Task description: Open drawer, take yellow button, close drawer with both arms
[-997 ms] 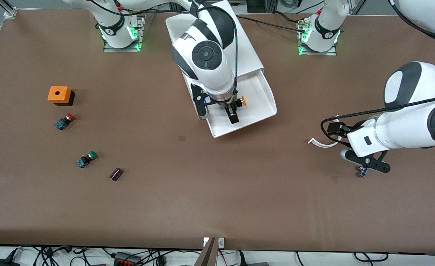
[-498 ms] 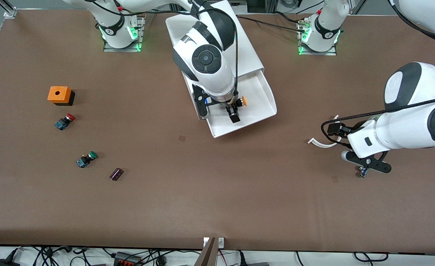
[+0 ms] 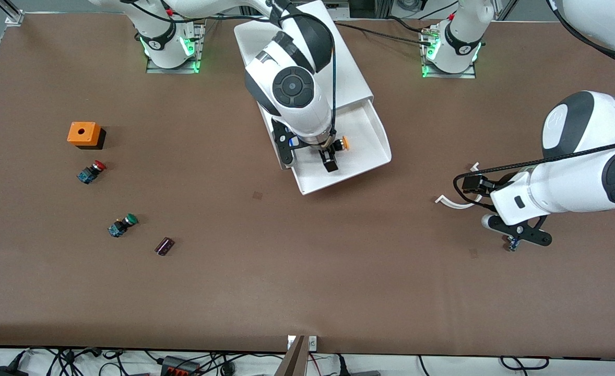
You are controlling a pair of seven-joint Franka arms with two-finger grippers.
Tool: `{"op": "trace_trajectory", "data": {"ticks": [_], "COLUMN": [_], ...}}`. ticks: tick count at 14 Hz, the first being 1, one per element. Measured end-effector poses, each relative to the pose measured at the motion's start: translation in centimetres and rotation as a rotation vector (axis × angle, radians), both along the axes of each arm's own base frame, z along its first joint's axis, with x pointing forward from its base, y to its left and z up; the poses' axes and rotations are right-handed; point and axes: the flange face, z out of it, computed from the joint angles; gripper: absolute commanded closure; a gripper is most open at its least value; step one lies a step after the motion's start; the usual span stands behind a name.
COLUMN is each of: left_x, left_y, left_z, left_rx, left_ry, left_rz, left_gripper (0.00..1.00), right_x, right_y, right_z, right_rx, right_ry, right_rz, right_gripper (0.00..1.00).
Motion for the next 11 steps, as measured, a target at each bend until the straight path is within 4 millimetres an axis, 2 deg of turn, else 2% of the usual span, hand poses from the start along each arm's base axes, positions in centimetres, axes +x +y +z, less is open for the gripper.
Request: {"op": "trace_trajectory", "data": {"ticks": [1, 3, 5, 6, 7, 9, 11], "left_x": [0.01, 0.03, 0.04, 0.05, 0.05, 0.05, 0.06], "left_y": [0.00, 0.00, 0.00, 0.00, 0.00, 0.00, 0.00], "left_z": [0.01, 0.05, 0.07, 0.08, 0.08, 0.09, 0.12], "left_rx": [0.000, 0.000, 0.000, 0.000, 0.000, 0.000, 0.000], "left_ry": [-0.001, -0.003, -0.004, -0.004, -0.004, -0.004, -0.005], "left_rz": [0.001, 0.002, 0.002, 0.002, 0.003, 0.003, 0.003], "left_gripper": [0.00, 0.00, 0.00, 0.00, 0.00, 0.00, 0.00], "right_x": [0.00, 0.00, 0.00, -0.04, -0.05, -0.06, -0.05], "right_y": [0.00, 0.01, 0.03, 0.08, 0.10, 0.12, 0.14], "right_z": [-0.03, -0.20, -0.35, -0.37, -0.35, -0.33, -0.29], "right_rx": [0.000, -0.002, -0.002, 0.003, 0.007, 0.009, 0.011], "right_ry": [0.001, 0.003, 0.006, 0.011, 0.014, 0.016, 0.015], "right_rz": [0.000, 0.000, -0.001, -0.002, -0.004, -0.005, -0.006], "right_gripper": [0.28, 0.37, 0.58, 0.73, 0.84, 0.92, 0.95]}}
